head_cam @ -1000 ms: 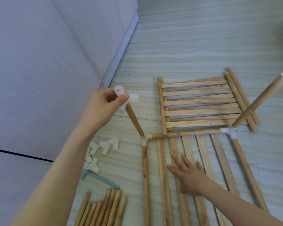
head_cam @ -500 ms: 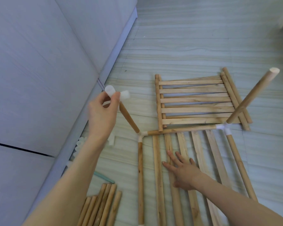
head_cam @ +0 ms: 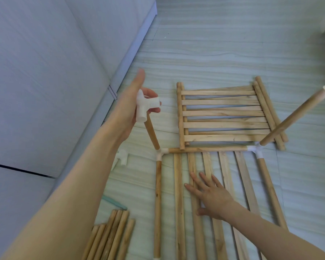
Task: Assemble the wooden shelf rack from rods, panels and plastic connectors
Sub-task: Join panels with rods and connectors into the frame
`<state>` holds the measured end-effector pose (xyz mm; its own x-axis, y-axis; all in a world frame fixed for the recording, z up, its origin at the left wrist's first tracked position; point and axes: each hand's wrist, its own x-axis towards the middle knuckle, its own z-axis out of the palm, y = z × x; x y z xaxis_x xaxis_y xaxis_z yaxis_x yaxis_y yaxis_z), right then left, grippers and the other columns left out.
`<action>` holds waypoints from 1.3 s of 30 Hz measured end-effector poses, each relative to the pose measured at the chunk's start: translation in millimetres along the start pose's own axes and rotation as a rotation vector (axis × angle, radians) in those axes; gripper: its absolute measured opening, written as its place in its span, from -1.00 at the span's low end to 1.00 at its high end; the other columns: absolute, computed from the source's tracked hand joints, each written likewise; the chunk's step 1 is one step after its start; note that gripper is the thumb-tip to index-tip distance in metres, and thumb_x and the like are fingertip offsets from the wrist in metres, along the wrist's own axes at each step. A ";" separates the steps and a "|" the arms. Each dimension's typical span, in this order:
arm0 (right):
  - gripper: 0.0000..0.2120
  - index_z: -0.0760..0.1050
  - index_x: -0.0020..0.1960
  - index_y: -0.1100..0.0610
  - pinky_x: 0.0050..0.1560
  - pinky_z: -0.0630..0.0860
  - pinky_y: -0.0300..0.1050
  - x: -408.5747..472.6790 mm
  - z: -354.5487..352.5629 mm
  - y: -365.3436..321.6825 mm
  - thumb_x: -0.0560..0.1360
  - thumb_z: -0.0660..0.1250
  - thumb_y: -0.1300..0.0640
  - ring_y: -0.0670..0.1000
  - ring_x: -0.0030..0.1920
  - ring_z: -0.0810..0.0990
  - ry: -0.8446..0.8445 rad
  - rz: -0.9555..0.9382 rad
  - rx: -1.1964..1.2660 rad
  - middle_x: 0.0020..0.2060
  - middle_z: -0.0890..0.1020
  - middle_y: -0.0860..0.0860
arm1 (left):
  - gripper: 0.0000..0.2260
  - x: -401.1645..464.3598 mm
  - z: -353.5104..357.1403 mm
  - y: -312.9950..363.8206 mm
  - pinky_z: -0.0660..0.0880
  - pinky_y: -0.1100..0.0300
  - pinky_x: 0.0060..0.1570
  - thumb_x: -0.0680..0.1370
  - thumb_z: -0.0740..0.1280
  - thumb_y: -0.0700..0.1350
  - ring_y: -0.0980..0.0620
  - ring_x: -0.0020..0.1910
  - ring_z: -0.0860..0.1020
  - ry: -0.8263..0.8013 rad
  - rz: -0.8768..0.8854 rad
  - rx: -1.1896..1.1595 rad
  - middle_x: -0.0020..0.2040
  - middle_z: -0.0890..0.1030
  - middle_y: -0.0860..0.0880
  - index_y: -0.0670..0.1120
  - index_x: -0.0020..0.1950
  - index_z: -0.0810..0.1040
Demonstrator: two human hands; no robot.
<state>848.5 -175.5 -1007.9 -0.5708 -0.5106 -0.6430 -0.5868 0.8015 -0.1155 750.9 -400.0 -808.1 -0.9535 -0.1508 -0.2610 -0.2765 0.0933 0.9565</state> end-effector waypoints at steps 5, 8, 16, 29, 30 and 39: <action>-0.27 -0.15 0.54 -0.08 0.47 -0.25 0.09 -5.2 -0.6 -4.4 0.53 0.20 -0.16 0.08 0.49 -0.35 0.023 -0.038 0.092 0.48 -0.38 0.01 | -0.50 -5.7 9.3 -11.9 0.42 0.15 -0.16 0.55 0.11 0.26 0.01 -0.37 0.52 0.004 0.020 -0.111 -0.38 0.60 -0.05 -0.14 -0.22 0.52; -0.38 0.04 0.53 -0.01 0.49 -0.11 0.04 -13.6 -17.7 -7.7 0.56 0.12 -0.18 0.06 0.52 -0.23 -0.012 -0.037 0.262 0.53 -0.17 0.03 | -0.34 -8.9 8.5 -17.5 0.38 0.13 -0.19 0.53 -0.04 0.36 -0.01 -0.33 0.51 0.029 0.006 -0.267 -0.37 0.59 -0.07 -0.14 -0.27 0.56; -0.76 0.54 -0.12 -0.03 -0.11 0.49 -0.15 -25.5 -172.0 -28.8 0.57 0.15 -0.08 -0.15 -0.22 0.56 0.792 -0.020 1.302 -0.29 0.60 -0.13 | -0.57 -34.4 18.0 -54.8 0.31 -0.03 0.36 0.55 -0.07 0.29 0.07 0.10 0.56 0.126 0.072 -0.217 -0.16 0.62 0.08 0.14 0.01 0.51; -0.80 0.45 -0.25 0.01 -0.39 0.22 -0.32 -10.7 -222.7 -47.9 0.55 0.28 0.12 -0.15 -0.47 0.24 0.927 -0.181 1.217 -0.49 0.25 -0.08 | -0.54 -37.9 17.9 -58.1 0.32 0.22 0.29 0.66 -0.15 0.09 0.18 0.14 0.49 0.063 0.075 -0.060 0.21 0.52 -0.01 -0.02 0.32 0.42; -0.79 0.43 -0.27 0.00 -0.37 0.22 -0.29 -9.3 -222.4 -48.3 0.55 0.28 0.13 -0.14 -0.45 0.23 0.927 -0.182 1.212 -0.48 0.26 -0.07 | -0.55 -38.3 16.6 -58.6 0.32 0.23 0.29 0.65 -0.15 0.10 0.18 0.14 0.48 0.055 0.074 -0.050 0.19 0.51 0.00 -0.02 0.31 0.42; -0.79 0.39 -0.23 0.05 -0.41 0.35 -0.49 -4.7 -220.3 -62.0 0.57 0.23 0.19 -0.28 -0.44 0.45 0.897 -0.268 1.248 -0.34 0.48 0.02 | -0.52 -42.7 6.9 -62.2 0.27 0.00 0.39 0.65 -0.21 0.08 -0.04 0.27 0.43 0.033 0.110 -0.027 0.29 0.48 -0.11 -0.04 0.32 0.40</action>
<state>761.1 -291.4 -830.9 -0.9420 -0.3230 0.0913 -0.1525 0.1694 -0.9737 808.0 -392.6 -857.4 -0.9732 -0.1738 -0.1503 -0.1669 0.0848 0.9823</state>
